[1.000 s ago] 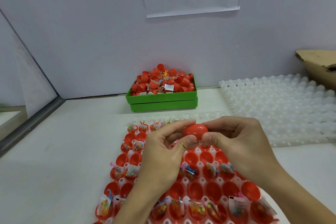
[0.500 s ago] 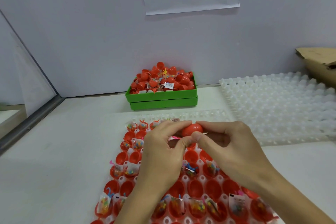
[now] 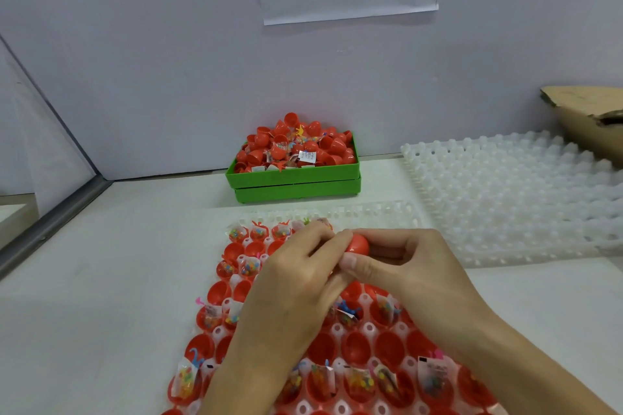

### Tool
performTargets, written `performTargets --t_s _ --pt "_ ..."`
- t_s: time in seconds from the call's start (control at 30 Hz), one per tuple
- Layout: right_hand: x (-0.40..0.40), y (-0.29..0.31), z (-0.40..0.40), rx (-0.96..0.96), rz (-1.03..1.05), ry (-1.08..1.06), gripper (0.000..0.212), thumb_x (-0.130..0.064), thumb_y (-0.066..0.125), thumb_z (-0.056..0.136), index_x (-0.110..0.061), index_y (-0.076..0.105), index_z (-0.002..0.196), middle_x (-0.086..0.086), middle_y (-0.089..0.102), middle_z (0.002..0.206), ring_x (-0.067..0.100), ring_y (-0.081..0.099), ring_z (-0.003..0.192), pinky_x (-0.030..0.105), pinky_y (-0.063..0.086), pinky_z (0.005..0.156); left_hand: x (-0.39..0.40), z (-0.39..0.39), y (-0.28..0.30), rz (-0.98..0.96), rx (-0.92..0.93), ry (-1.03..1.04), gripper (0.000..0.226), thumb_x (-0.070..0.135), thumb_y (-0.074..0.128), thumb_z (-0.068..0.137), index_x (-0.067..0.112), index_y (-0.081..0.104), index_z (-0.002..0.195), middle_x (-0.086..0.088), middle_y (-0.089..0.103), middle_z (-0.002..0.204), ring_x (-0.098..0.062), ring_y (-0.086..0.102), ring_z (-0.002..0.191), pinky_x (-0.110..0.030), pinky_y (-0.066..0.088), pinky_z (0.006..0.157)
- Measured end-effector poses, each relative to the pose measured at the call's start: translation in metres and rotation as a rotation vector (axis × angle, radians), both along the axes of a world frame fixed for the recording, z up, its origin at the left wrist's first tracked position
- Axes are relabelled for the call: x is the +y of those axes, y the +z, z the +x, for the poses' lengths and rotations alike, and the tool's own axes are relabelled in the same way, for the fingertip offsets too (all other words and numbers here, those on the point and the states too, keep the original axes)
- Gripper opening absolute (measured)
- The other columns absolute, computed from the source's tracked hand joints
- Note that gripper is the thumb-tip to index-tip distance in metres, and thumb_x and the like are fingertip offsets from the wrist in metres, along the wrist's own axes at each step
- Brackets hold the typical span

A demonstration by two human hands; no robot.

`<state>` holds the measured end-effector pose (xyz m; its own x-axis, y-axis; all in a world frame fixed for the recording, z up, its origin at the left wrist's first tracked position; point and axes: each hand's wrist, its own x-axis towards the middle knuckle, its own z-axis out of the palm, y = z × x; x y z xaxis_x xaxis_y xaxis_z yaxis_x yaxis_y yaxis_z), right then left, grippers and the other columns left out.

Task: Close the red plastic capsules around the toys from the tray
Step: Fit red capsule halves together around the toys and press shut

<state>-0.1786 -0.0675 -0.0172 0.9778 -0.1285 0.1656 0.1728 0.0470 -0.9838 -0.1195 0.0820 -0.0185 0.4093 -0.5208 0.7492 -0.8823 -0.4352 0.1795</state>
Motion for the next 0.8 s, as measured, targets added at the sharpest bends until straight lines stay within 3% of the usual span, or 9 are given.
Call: performTargets --t_s 0.17,0.23,0.33,0.4,0.47,0.53,0.63,0.8 --pt "-0.005 -0.006 0.004 0.035 0.119 0.095 0.028 -0.027 0.080 0.076 -0.019 0.078 0.103 0.010 0.077 0.101 0.025 0.073 0.099 0.031 0.057 0.087 0.000 0.000 0.001 0.010 0.027 -0.039 0.031 0.028 0.062 0.088 0.004 0.072 0.104 -0.001 0.060 0.089 -0.013 0.059 0.078 -0.027 0.052 0.068" --pt "-0.006 -0.007 0.005 0.037 0.157 0.085 0.034 -0.032 0.081 0.071 -0.019 0.079 0.101 0.012 0.077 0.099 0.028 0.073 0.098 0.031 0.057 0.085 -0.002 -0.002 0.004 -0.065 0.153 -0.077 0.033 0.034 0.069 0.081 0.011 0.073 0.105 0.002 0.061 0.092 -0.010 0.060 0.083 -0.025 0.052 0.072" --pt "-0.008 -0.006 0.006 0.009 0.174 0.062 0.029 -0.028 0.080 0.072 -0.019 0.079 0.099 0.012 0.077 0.097 0.028 0.073 0.096 0.031 0.057 0.083 0.000 -0.002 0.009 -0.274 0.630 -0.224 0.048 0.047 0.078 0.071 0.025 0.072 0.113 0.008 0.064 0.109 -0.013 0.064 0.108 -0.024 0.054 0.086" --pt "-0.008 -0.004 0.006 -0.022 0.182 0.068 0.024 -0.021 0.074 0.078 -0.017 0.079 0.101 0.012 0.076 0.101 0.028 0.073 0.100 0.032 0.058 0.086 0.001 -0.002 0.009 -0.408 0.953 -0.338 0.049 0.051 0.075 0.075 0.029 0.069 0.119 0.005 0.069 0.117 -0.011 0.063 0.116 -0.024 0.055 0.088" --pt "-0.007 -0.003 0.005 -0.047 0.178 0.084 0.025 -0.018 0.071 0.081 -0.014 0.077 0.105 0.014 0.075 0.105 0.030 0.072 0.102 0.035 0.057 0.089 -0.003 -0.003 0.007 -0.514 1.170 -0.411 0.041 0.043 0.073 0.081 0.025 0.070 0.118 -0.002 0.074 0.109 -0.016 0.070 0.104 -0.027 0.056 0.084" --pt "-0.005 -0.001 0.003 -0.070 0.141 0.088 0.023 -0.015 0.070 0.084 -0.015 0.077 0.106 0.013 0.075 0.105 0.029 0.072 0.102 0.032 0.057 0.088 -0.009 -0.006 0.006 -0.600 1.298 -0.447 0.041 0.037 0.072 0.073 0.023 0.074 0.112 -0.006 0.076 0.100 -0.020 0.073 0.090 -0.028 0.058 0.078" --pt "-0.003 -0.001 0.002 -0.105 0.054 0.059 0.024 -0.006 0.066 0.089 -0.019 0.078 0.104 0.006 0.077 0.101 0.022 0.073 0.098 0.022 0.057 0.082 -0.013 -0.008 0.004 -0.654 1.271 -0.432 0.035 0.035 0.072 0.069 0.025 0.078 0.102 -0.007 0.076 0.100 -0.020 0.074 0.090 -0.026 0.059 0.074" --pt "0.000 -0.001 0.002 -0.136 -0.002 0.041 0.031 0.005 0.062 0.088 -0.018 0.078 0.101 0.005 0.077 0.099 0.023 0.073 0.098 0.028 0.057 0.084 -0.014 -0.011 0.003 -0.651 1.132 -0.372 0.023 0.020 0.065 0.076 0.025 0.078 0.095 0.001 0.077 0.099 -0.017 0.074 0.092 -0.023 0.059 0.070"
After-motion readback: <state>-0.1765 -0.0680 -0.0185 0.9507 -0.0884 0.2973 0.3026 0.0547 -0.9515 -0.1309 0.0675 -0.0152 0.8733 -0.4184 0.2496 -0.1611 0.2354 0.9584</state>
